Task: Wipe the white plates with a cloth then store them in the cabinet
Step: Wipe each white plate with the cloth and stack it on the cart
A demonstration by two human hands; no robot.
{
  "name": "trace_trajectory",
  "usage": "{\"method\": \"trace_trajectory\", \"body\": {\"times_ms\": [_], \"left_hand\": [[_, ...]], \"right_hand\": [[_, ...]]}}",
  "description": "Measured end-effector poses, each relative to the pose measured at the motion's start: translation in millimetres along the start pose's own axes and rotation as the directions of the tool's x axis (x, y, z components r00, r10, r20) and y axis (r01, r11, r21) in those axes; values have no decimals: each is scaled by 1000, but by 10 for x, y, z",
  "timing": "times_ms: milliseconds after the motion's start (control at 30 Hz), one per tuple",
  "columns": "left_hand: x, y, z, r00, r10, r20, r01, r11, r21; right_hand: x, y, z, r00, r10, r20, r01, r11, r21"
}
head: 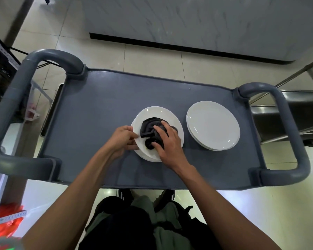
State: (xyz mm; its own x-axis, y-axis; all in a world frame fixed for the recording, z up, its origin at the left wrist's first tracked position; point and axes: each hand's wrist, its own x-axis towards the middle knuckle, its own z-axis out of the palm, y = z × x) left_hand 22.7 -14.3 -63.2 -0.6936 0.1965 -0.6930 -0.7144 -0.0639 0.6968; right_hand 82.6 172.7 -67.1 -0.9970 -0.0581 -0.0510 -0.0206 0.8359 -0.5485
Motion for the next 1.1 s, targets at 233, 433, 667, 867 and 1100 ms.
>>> {"method": "trace_trajectory", "body": {"times_ms": [233, 433, 667, 867, 1100], "left_hand": [[-113, -19, 15, 988, 23, 151, -18, 999, -33], [-172, -67, -14, 986, 64, 152, -59, 998, -33], [-278, -41, 20, 982, 156, 109, -154, 988, -29], [-350, 110, -29, 974, 216, 63, -209, 972, -108], [-411, 389, -90, 952, 301, -63, -307, 916, -259]], "right_hand": [[-27, -98, 7, 994, 99, -40, -95, 992, 84], [12, -203, 12, 998, 66, -4, -66, 996, 57], [243, -328, -190, 996, -80, -31, 78, 996, -52], [506, -444, -497, 976, -86, -200, 76, 995, -60], [538, -527, -788, 954, -123, -274, 90, 987, -130]]}}
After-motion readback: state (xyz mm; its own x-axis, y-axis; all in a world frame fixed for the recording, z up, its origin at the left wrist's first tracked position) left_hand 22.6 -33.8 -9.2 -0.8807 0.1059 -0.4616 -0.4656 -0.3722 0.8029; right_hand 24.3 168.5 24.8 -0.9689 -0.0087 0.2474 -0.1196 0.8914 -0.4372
